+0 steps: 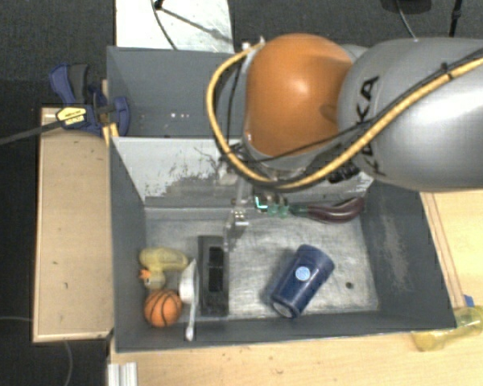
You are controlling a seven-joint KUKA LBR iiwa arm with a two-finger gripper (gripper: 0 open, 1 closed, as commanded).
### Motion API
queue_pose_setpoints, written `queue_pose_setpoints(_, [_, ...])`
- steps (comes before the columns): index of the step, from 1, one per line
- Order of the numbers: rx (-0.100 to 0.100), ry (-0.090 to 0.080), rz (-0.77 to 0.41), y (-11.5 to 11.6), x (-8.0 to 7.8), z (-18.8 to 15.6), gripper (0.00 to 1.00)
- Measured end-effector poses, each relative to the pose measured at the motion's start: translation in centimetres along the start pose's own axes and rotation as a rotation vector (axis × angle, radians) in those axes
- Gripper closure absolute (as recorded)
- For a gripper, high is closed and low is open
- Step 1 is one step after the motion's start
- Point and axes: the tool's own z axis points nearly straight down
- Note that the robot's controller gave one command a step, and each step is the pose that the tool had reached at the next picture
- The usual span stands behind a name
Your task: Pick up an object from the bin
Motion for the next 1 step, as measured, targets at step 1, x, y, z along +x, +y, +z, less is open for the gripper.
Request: queue_pose_setpoints(1, [-0.002,-0.009,0.004,-0.11,-0.17,-0.47,0.00])
